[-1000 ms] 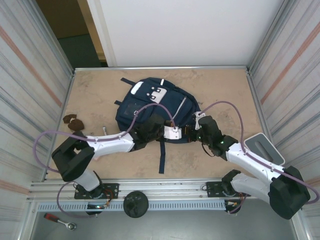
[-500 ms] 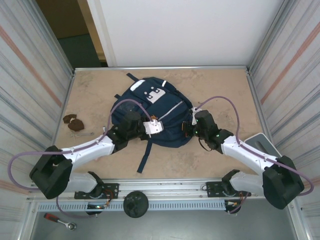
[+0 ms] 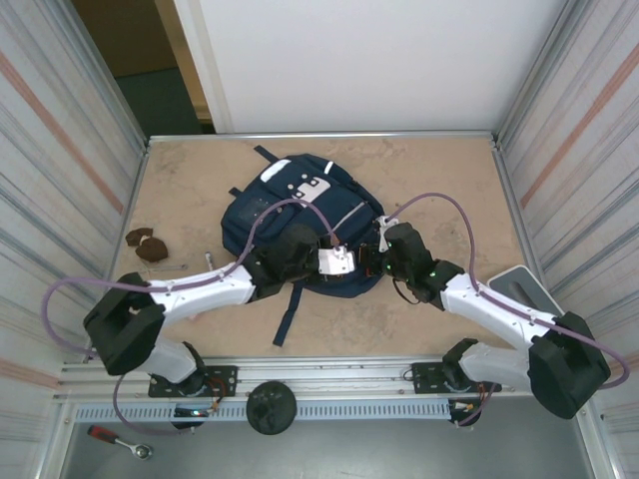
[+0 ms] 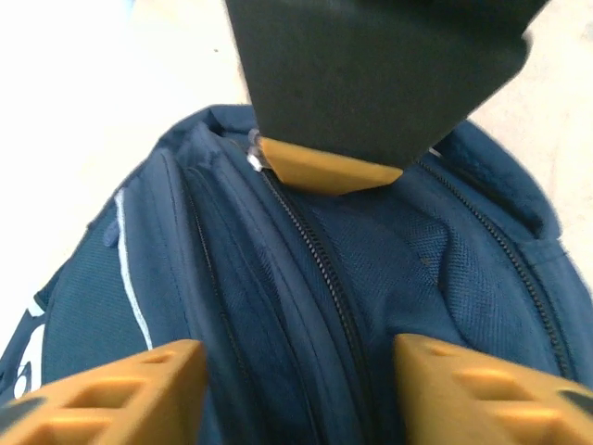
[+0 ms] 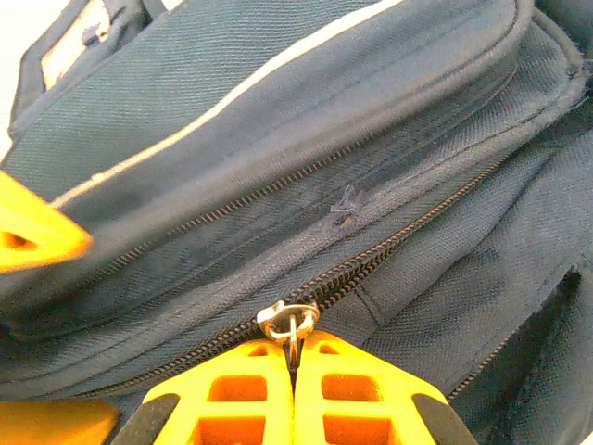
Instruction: Pack books, pencil case, and school supplies into a backpack
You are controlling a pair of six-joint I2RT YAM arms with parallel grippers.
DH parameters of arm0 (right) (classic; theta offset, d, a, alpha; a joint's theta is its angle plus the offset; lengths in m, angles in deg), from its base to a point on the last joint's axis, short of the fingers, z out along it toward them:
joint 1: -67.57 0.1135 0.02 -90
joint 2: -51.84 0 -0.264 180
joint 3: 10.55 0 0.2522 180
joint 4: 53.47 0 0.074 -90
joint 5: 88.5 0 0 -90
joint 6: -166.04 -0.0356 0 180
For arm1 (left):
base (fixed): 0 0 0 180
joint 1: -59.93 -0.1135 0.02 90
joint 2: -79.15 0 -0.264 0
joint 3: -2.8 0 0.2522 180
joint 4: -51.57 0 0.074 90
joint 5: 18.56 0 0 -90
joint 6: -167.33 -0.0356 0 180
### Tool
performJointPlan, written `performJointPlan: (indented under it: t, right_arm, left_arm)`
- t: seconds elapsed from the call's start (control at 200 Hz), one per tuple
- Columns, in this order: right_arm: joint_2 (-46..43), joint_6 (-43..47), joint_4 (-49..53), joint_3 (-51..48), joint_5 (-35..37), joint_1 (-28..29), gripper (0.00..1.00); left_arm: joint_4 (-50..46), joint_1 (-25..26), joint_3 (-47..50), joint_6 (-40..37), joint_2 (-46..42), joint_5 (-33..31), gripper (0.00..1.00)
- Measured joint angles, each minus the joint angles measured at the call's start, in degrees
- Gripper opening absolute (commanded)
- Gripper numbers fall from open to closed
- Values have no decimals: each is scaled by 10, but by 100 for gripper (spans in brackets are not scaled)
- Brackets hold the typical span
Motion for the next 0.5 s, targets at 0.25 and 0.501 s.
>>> performJointPlan:
  t: [0.25,0.501]
  right_arm:
    - [-9,4,17,-6,12,-10,0]
    - [-9,14,13,-6,-52,-80,0]
  left_arm:
    - [20,-3,15,-2,-9,14,7]
    - [67,-103,111,40,-123,166,10]
